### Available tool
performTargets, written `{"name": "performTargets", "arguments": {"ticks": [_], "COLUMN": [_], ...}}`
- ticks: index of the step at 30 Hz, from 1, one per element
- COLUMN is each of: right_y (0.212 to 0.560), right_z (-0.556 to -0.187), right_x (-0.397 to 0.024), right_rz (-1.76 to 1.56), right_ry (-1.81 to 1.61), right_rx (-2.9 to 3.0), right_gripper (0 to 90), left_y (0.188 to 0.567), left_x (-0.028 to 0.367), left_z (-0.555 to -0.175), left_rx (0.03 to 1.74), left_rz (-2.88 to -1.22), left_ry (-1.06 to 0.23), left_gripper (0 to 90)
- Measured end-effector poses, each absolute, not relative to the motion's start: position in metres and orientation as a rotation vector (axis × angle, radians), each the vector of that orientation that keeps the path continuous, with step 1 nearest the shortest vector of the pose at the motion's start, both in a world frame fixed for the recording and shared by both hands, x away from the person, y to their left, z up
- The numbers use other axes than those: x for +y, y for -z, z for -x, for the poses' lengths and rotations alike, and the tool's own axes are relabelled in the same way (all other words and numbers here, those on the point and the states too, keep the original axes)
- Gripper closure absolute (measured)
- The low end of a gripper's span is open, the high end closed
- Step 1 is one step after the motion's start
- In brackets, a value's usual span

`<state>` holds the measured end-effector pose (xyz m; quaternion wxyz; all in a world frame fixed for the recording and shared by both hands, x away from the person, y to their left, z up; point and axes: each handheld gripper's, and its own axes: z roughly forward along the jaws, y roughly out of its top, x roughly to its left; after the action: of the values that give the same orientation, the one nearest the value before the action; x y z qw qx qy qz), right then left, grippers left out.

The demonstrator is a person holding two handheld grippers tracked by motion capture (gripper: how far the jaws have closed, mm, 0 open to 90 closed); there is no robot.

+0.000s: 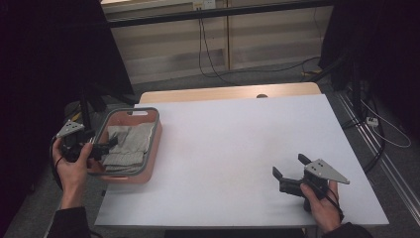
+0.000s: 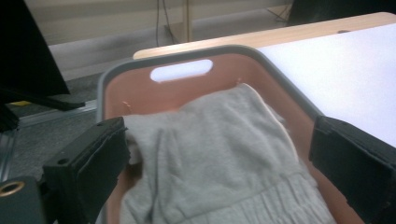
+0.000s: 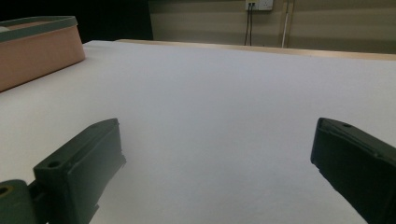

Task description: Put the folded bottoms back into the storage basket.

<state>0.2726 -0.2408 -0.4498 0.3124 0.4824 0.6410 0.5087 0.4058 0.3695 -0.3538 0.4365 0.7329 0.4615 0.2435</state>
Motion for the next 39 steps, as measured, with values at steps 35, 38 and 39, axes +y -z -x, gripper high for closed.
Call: {"name": "performTargets", "arguments": {"ticks": [35,38,39], "right_y": [0.450,0.450,0.450], "right_z": [-0.275,-0.276,-0.276], "right_x": [-0.238,-0.238,-0.238], "right_rz": [-1.259,-1.261,-1.262], "right_ry": [-1.354,-1.353,-1.353], "right_rx": [1.702,1.703,1.703], "right_gripper": [1.9,1.9,1.9], "left_y": [0.353,0.356,0.357], "left_x": [0.349,0.347,0.346], "left_z": [-0.340,-0.335,-0.334], "left_rx": [1.112,1.124,1.121], "left_rz": [-1.748,-1.747,-1.751], "left_ry": [-0.661,-0.666,-0.663], "left_gripper": [6.3,6.5,6.5]}}
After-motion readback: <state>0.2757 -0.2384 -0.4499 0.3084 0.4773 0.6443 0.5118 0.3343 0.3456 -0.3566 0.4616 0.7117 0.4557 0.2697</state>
